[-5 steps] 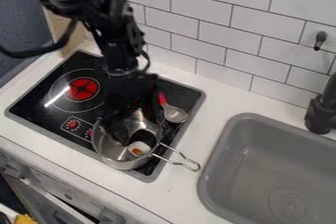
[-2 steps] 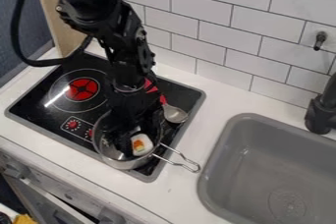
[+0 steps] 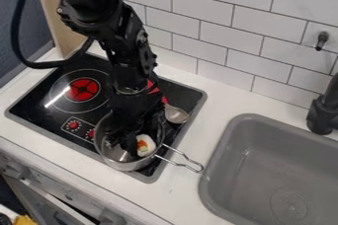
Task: Take the sushi from the silver pot and place it on the left burner
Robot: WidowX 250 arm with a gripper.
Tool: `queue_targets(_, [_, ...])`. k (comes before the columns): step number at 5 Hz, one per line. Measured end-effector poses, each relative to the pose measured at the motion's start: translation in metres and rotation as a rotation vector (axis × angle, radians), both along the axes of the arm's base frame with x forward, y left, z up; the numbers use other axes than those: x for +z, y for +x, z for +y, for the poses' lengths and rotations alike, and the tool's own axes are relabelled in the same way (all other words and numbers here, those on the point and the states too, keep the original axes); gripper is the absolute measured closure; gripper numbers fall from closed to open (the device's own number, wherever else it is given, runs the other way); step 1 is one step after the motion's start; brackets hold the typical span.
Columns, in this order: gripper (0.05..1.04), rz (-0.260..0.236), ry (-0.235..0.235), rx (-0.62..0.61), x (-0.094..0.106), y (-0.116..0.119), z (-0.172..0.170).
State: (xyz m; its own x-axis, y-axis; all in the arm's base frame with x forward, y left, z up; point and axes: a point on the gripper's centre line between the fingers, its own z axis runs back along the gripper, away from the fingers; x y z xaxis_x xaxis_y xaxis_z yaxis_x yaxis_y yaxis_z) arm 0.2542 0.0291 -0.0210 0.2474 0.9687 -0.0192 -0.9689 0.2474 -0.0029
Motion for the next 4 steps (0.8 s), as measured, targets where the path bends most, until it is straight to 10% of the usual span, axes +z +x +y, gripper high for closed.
queue_targets(4, [0.559,-0.14,-0.025,0.173,0.055,0.011,0.06])
